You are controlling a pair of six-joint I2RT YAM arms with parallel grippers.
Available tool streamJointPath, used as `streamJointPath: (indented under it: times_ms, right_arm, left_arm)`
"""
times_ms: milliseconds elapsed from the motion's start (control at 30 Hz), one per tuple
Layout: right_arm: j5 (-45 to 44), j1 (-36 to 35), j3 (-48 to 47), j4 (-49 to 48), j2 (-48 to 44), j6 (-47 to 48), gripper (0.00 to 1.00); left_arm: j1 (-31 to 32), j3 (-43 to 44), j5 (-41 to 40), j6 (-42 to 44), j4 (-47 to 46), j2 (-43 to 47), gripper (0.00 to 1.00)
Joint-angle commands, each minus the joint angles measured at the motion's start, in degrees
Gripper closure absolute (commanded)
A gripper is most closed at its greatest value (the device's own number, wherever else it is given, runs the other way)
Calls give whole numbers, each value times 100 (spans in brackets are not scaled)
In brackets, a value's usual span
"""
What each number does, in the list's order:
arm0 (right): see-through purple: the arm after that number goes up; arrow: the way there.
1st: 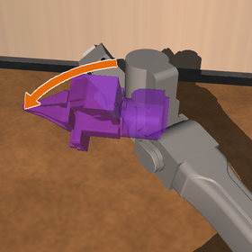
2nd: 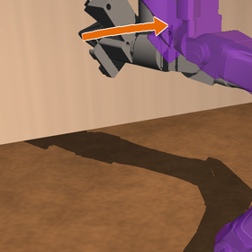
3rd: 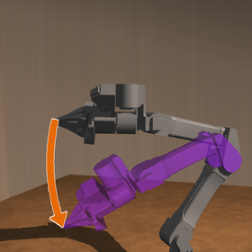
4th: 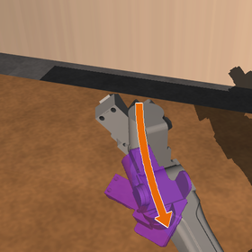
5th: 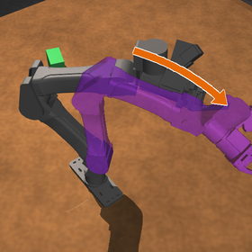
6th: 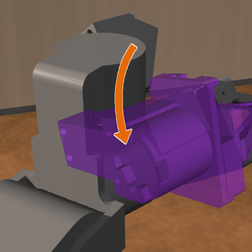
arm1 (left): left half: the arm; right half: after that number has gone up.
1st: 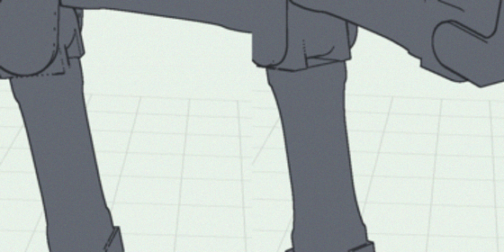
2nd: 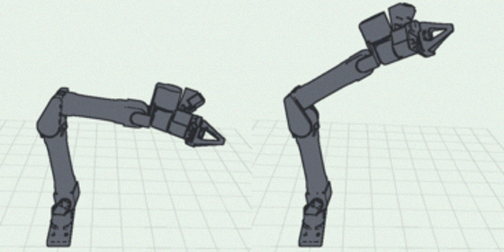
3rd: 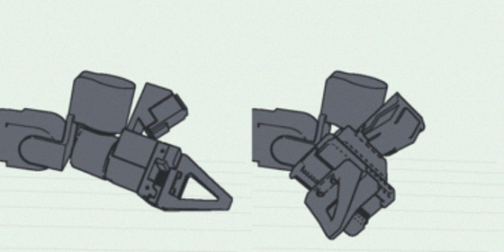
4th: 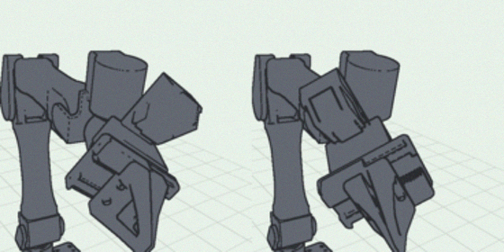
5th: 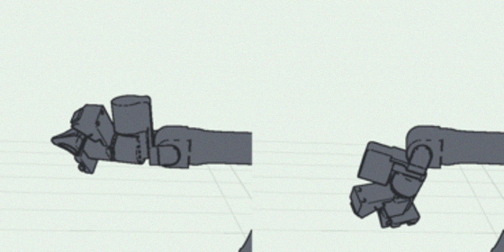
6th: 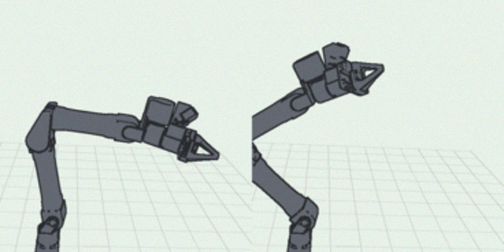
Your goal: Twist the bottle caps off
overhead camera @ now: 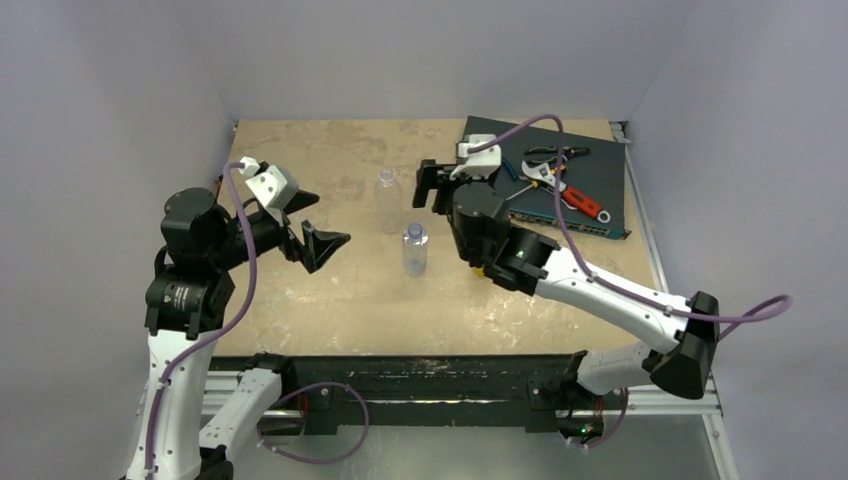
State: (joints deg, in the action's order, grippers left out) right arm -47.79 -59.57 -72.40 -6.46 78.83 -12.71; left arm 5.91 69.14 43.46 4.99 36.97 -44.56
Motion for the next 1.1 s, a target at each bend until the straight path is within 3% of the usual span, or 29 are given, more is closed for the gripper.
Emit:
streamJointPath:
  times_ms: [0,167,700,867,1067]
  right_arm:
    - [-11,718,37,2409,-544,-1374,15]
    - [362,1381,544,2752,-993,-1444,14]
    - [664,1660,1406,2686,-957,-1688,19]
    - [664,1659,1603,2586,-1086,-1743,25]
    - [579,1659,1665,2476,-1106,-1710,43]
  left_arm:
    - [-11,154,171,-156,-237,-9,0]
    - [-11,133,172,-148,-233,8,0]
    - [-11,88,242,-197,-289,-28,0]
    - [-11,34,265,-250,-350,-35,0]
    - [-10,38,292,-276,-396,-43,0]
